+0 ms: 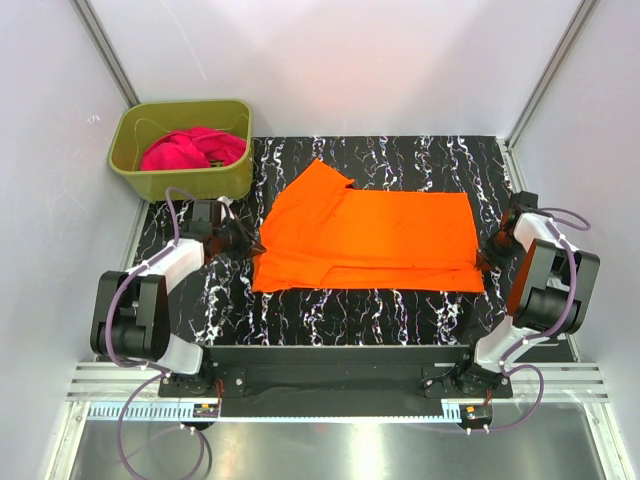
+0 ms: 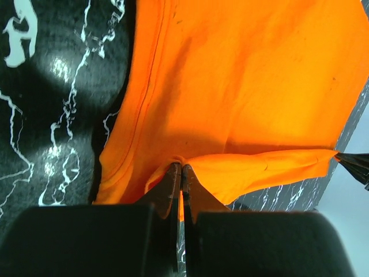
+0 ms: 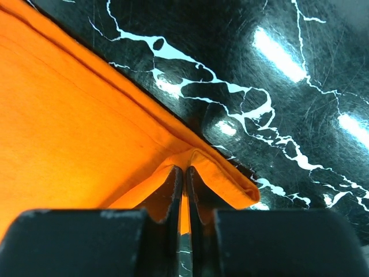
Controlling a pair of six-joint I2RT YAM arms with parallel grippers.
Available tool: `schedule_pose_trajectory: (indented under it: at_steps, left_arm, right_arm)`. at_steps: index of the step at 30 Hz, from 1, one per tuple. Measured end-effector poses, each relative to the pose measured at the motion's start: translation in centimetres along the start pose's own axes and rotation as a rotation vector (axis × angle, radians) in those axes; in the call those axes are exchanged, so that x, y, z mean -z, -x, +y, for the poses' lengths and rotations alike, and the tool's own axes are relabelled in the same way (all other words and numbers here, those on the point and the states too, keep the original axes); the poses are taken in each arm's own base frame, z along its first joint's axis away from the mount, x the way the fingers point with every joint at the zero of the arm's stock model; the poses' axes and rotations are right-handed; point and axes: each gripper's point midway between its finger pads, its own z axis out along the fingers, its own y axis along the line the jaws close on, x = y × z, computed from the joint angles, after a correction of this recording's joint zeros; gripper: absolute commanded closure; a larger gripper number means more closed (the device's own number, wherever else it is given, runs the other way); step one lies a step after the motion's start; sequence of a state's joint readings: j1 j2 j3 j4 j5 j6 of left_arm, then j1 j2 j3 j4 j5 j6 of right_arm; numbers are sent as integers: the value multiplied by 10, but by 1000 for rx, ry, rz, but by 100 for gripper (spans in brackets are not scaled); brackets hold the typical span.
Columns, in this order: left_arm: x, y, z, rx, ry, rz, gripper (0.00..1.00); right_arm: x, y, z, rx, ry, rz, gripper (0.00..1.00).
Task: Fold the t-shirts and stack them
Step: Fold the tshirt
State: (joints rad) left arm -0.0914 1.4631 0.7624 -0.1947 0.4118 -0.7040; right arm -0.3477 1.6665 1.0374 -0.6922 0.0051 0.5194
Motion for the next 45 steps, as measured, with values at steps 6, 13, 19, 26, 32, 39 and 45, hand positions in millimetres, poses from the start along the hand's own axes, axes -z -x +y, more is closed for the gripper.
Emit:
schedule_pose_trajectory:
  at_steps: [6, 13, 19, 26, 32, 39, 45]
  left_arm:
    - [2, 6, 1, -36, 33, 4, 59]
    - [46, 13, -4, -127, 95, -84, 29]
    - [79, -23, 3, -149, 47, -106, 45]
    - [64, -62, 31, -42, 97, 44, 44]
    - [47, -71, 35, 48, 91, 105, 49]
    - [40, -83, 43, 92, 94, 144, 42]
    - [35, -83, 46, 110, 101, 149, 40]
  right_arm:
    - [1, 6, 4, -1, 4, -6, 58]
    - [23, 23, 11, 10, 6, -35, 23]
    - [48, -10, -9, 13, 12, -34, 22]
    - [53, -56, -30, -21, 9, 36, 35]
    - [40, -55, -27, -65, 0, 60, 41]
    - [24, -61, -33, -98, -16, 91, 43]
    - [19, -59, -36, -113, -14, 84, 44]
